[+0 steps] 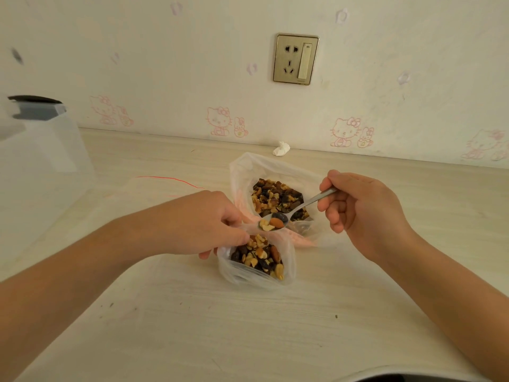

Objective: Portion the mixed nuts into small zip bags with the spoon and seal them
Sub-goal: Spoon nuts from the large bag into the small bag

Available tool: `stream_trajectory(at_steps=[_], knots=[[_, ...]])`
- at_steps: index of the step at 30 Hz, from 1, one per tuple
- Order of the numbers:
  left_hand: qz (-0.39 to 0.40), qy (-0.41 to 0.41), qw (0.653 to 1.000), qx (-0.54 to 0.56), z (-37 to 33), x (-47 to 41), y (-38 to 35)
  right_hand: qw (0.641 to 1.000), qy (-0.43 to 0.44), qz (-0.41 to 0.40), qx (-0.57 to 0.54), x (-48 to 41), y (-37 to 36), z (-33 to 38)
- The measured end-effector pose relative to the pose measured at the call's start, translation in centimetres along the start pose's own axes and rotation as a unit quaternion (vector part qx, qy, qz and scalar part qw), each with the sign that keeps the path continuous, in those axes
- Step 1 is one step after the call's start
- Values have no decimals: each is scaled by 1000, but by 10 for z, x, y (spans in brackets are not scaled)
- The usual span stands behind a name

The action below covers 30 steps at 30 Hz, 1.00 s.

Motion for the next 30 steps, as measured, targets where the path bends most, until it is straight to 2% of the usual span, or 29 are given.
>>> stream_trajectory(at_steps=[4,7,10,13,18,21,24,30], knots=[[-14,5,1000,25,1,1,1,993,104,43,36,18,-15,15],[-16,6,999,43,1,0,1,970,201,83,104,38,-30,25],[-21,2,999,45,2,-1,3,954,250,82,146,47,-34,30],[-18,-7,998,58,1,-1,4,953,258,58,149,46,-29,34],[-2,5,997,74,8,0,10,965,243,-38,95,36,-5,40],[-53,77,985,142,34,-2,22,967,221,-81,101,26,4,37],[-114,122,973,159,53,-5,21,970,194,-110,97,16,13,36],[-197,70,968,139,47,-28,9,977,160,-91,103,3,16,29]])
Point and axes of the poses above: each hand's wrist, its own x-axis away from the middle knuckle, its own y-axis out of the back of the hand, z = x × y, the point moved 8 cm from there along -x, towards the middle knuckle, and after that the axes turned 13 degrees about -y, right-handed, at the moved point
